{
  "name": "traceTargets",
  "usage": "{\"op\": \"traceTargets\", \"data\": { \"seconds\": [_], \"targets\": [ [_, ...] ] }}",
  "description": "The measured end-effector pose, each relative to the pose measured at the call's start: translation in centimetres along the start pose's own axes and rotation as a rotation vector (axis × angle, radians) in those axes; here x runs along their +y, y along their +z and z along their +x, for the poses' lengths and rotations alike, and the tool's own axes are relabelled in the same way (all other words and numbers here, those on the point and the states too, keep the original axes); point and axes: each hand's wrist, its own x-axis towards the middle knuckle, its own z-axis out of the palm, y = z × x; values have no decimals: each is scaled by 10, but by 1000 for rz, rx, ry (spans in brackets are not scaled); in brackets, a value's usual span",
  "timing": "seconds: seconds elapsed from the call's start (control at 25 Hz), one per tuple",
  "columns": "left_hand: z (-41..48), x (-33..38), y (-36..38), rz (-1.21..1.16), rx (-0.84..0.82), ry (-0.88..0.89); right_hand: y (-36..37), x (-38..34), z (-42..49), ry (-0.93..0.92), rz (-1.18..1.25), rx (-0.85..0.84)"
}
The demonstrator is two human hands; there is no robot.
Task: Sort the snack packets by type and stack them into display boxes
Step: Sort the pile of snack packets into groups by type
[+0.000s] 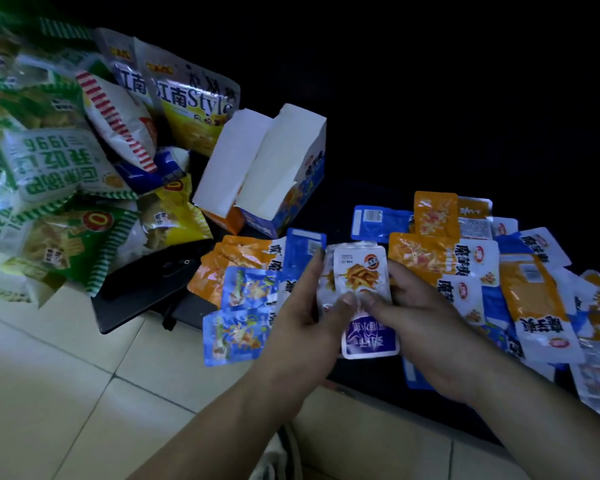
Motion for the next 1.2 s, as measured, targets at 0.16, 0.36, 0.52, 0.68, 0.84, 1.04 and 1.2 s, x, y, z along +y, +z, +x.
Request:
{"op": "traceTargets", "data": {
  "seconds": [0.16,0.36,0.52,0.68,0.84,1.04,1.2],
  "targets": [
    [3,-9,35,65,30,29,-46,10,-14,21,-15,140],
    [1,-18,108,81,0,57,-104,17,-47,-13,1,222],
    [-1,-27,171,117,-166,-100,-172,21,-83,-30,-51,475],
    [-6,-24,229,450,-372,-183,-235,32,-133,-55,-216,792],
    [-2,-18,276,621,-485,-116,-259,70,-167,-179,-252,968],
    [-6,-29,290,550,-407,-55,-279,84,-157,-190,-587,1001],
    [-8,-39,271,485,-276,-18,-296,87,-138,-55,-1220,1116]
  ]
}}
